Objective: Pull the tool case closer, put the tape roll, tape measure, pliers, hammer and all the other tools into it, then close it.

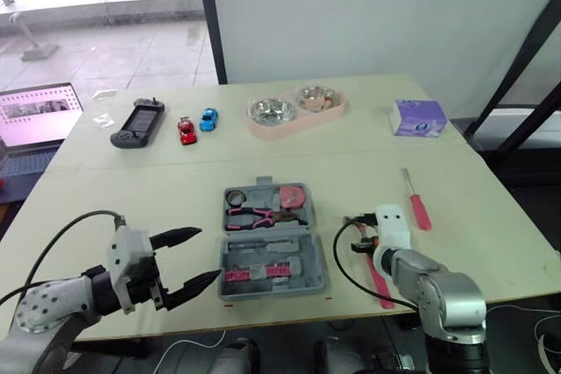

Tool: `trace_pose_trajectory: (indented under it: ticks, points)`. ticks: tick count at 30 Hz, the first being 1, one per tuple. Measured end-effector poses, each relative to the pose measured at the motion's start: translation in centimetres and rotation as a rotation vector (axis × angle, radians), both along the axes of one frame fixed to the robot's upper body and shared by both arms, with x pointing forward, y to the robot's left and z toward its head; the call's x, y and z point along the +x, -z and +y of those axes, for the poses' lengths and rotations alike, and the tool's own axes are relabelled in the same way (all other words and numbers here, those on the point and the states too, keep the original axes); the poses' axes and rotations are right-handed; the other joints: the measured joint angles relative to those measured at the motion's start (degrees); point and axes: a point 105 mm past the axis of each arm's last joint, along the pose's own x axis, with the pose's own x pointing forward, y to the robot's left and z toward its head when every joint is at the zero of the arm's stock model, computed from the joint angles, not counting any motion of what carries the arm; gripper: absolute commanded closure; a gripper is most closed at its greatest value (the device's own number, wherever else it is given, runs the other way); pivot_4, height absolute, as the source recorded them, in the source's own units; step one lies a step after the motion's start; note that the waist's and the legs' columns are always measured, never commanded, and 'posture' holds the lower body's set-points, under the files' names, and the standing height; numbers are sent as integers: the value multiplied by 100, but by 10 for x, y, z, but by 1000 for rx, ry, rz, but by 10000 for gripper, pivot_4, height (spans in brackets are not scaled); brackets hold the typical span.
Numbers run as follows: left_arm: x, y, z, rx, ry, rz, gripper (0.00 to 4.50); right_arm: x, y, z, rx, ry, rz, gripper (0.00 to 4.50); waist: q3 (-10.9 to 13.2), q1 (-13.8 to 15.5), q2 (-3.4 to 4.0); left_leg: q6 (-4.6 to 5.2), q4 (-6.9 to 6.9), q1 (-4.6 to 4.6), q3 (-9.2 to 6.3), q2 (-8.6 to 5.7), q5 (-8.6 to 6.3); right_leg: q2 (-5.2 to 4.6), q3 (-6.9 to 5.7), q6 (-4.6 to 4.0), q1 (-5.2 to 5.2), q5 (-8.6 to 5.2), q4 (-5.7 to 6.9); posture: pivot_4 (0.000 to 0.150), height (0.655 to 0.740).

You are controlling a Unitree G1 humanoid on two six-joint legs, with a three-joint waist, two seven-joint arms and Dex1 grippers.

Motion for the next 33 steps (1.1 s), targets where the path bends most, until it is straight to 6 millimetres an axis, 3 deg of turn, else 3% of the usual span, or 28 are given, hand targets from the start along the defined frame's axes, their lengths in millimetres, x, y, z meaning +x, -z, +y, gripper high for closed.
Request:
trace_pose_trajectory:
  ticks: [3, 5, 6, 9, 13, 18, 21, 23, 25, 27, 33]
  points:
    - [0, 0, 0, -2, -5, 7, 0, -1, 3, 2, -1, -8, 7, 44662, -8, 2, -14, 0, 0, 4, -1, 0, 0, 0, 0, 0, 4, 0, -1, 1500, 7233]
    - [0, 0, 0, -3, -10, 10, 0, -1, 4, 1, 5, -2, 8, 35541, -12, 7, -21, 0, 0, 5, -2, 0, 0, 0, 0, -1, 6, 0, -1, 1500, 7233]
    - [0, 1, 0, -3, -13, 11, 0, -1, 4, 0, 14, 6, 11, 33109, -13, 11, -21, 0, 0, 5, -3, 0, 0, 0, -1, 0, 6, 0, -1, 1500, 7233]
    - [0, 1, 0, -3, -15, 13, 0, -1, 3, 2, 51, 1, 5, 18543, -13, 13, -21, 0, 0, 5, -2, -1, 0, -1, 0, 0, 6, -1, -2, 1500, 7233]
    - [-4, 5, 3, -3, -18, 26, 0, -4, -12, -8, 24, -9, 5, 606, -6, 28, -11, 0, 1, -2, -1, -4, 0, -6, 0, -1, 1, -1, -4, 1500, 7233]
    - [-5, 8, 8, -4, -26, 22, 0, 11, -90, -30, -83, -134, -134, 606, 2, 14, 1, 0, 3, -1, 0, -1, 0, -6, -5, -1, 4, -1, -7, 1500, 7233]
    - [-7, 9, 10, -3, -28, 22, 0, 20, -125, -39, -292, -371, -159, 606, 10, 20, 0, 1, -2, -4, 3, 0, -1, -10, -12, 6, 9, -7, -16, 1500, 7233]
    - [-11, 12, 10, 8, -10, 26, 0, 24, -128, -24, -498, -753, -146, 606, 12, 0, -3, 5, -4, -1, 13, 0, -5, -10, -16, 19, 17, -13, -22, 1500, 7233]
    - [-15, 15, 8, 18, 21, 35, 0, 27, -124, -16, -626, -993, -143, 606, 15, -46, -5, 4, -5, 1, 40, 1, -6, -9, -13, 22, 16, -13, -27, 1500, 7233]
    - [-20, 16, 9, 39, 59, 45, 0, 35, -115, -15, -909, -1386, -121, 606, 26, -125, -3, 4, 3, 3, 53, 0, -5, -11, -7, 22, 18, -9, -26, 1500, 7233]
    - [-17, 13, 12, 60, 76, 28, 0, 47, -95, -7, -1330, -2040, -112, 606, 38, -181, -22, 1, 6, 7, 32, 3, -4, -8, 5, 33, 10, 3, -8, 1500, 7233]
